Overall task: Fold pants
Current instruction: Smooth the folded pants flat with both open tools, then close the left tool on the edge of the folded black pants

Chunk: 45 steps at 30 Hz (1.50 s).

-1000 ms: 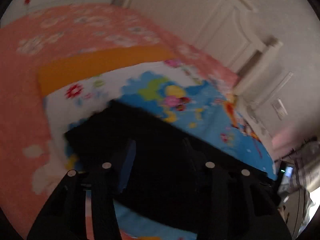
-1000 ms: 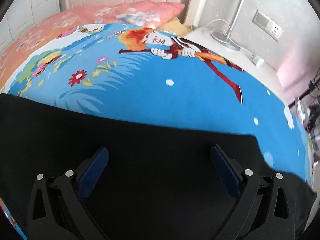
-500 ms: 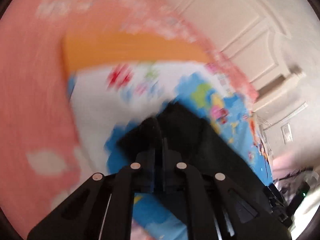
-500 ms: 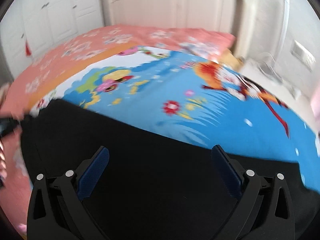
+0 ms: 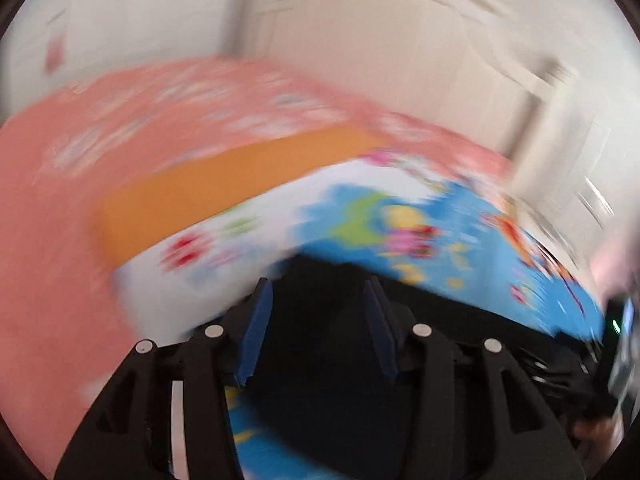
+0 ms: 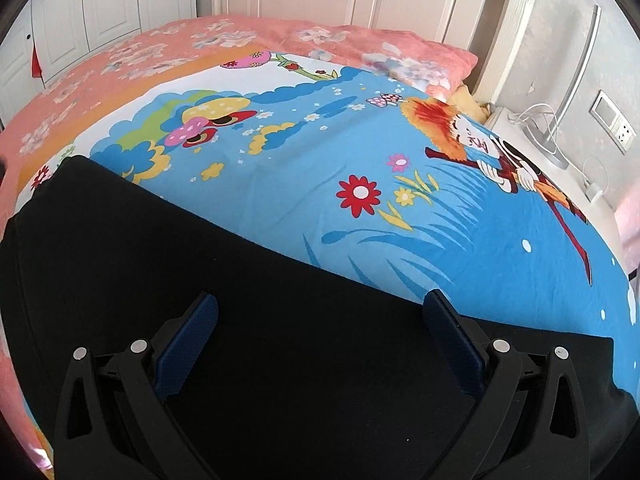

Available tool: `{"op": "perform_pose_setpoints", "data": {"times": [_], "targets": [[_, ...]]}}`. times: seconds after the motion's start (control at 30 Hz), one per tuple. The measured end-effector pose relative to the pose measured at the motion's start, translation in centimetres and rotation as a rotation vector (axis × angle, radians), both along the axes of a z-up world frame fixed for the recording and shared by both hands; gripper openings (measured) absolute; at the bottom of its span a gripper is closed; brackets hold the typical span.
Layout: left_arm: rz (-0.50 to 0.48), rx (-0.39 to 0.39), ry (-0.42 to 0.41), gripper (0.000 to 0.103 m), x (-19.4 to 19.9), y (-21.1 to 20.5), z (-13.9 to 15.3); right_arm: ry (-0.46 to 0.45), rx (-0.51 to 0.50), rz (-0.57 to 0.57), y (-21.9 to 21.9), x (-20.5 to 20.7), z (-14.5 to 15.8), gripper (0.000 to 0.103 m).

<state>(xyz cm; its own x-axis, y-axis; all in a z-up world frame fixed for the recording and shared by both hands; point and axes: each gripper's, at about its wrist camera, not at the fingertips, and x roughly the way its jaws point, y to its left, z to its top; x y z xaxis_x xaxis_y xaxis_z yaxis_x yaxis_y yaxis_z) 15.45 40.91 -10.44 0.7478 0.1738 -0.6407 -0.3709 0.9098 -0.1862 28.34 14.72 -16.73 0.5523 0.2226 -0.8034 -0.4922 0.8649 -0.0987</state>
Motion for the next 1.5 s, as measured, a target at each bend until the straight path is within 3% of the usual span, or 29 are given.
{"op": "perform_pose_setpoints", "data": {"times": [0.07,0.13,0.17,0.23,0.33,0.4,0.47,0.5,0.6,0.73,0.8,0.83,0.9,0.97,1.1,1.13,1.2,1.3,1.37,1.4,1.5], "targets": [[-0.093,0.054,0.013,0.047,2.8,-2.6,-0.3,-0.003,-0.003,0.0,0.1,-0.1,0.0,0.099],[-0.193,0.086,0.088,0.027,6.3,-4.6,-1.9,-0.002,-0.004,-0.001,0.0,-0.1,0.0,0.099],[-0.217,0.113,0.143,0.026,7.6,-5.1,-2.9,-0.001,-0.002,-0.001,0.0,-0.1,0.0,0.099],[-0.214,0.149,0.245,0.02,9.8,-4.5,-5.4,0.003,0.001,-0.001,0.0,-0.1,0.0,0.099],[-0.191,0.143,0.239,0.002,10.0,-2.4,-6.4,0.004,0.001,-0.001,0.0,0.0,-0.1,0.099],[-0.164,0.183,0.219,0.002,9.0,-2.5,-5.2,0.002,-0.001,-0.001,0.0,0.0,-0.1,0.099],[-0.137,0.196,0.131,0.032,6.3,-2.6,-3.6,0.007,0.004,0.0,0.0,0.0,-0.1,0.099],[-0.098,0.202,0.086,0.052,4.7,-2.9,-3.0,0.01,0.005,0.0,0.0,0.0,-0.1,0.099],[-0.061,0.137,0.085,0.051,1.2,-3.4,-3.7,0.007,0.001,0.0,0.0,0.0,-0.1,0.099],[0.007,0.055,0.128,0.026,-1.5,-3.0,-6.2,0.018,-0.005,0.002,0.0,0.1,0.0,0.099],[0.001,0.103,0.129,0.025,-2.0,-3.2,-6.7,0.006,-0.007,-0.022,-0.5,-0.7,1.1,0.098],[-0.001,0.114,0.13,0.025,-1.9,-3.3,-6.8,0.002,0.048,-0.013,-1.1,-1.8,2.1,0.098],[0.004,0.073,0.114,0.025,-2.4,-2.6,-6.9,-0.017,0.127,0.016,-2.4,-4.1,3.7,0.099],[0.004,0.022,0.091,0.025,-2.7,-1.9,-7.0,-0.057,0.126,-0.005,-4.0,-6.7,4.7,0.099],[-0.018,0.034,0.061,0.025,-3.1,-2.0,-7.3,0.034,0.115,-0.041,-6.6,-10.4,3.2,0.097],[-0.018,0.004,0.034,0.025,-3.5,-1.6,-7.3,0.046,0.08,-0.03,-6.5,-10.9,2.4,0.096],[-0.005,-0.179,-0.054,0.025,-5.2,0.4,-7.1,0.058,-0.004,0.005,-6.3,-11.8,0.4,0.096],[0.058,-0.404,-0.171,0.025,-8.7,3.2,-6.9,0.074,0.01,0.011,-6.7,-12.0,0.1,0.097],[0.123,-0.495,-0.208,0.027,-10.8,4.8,-7.5,0.077,0.002,0.023,-6.7,-12.0,0.0,0.098],[0.154,-0.513,-0.206,0.033,-11.4,5.4,-7.8,0.076,0.008,0.027,-6.8,-12.0,-0.1,0.098],[0.227,-0.627,-0.256,0.033,-13.3,7.6,-9.1,0.059,0.019,0.025,-6.9,-12.4,-0.2,0.098]]}}
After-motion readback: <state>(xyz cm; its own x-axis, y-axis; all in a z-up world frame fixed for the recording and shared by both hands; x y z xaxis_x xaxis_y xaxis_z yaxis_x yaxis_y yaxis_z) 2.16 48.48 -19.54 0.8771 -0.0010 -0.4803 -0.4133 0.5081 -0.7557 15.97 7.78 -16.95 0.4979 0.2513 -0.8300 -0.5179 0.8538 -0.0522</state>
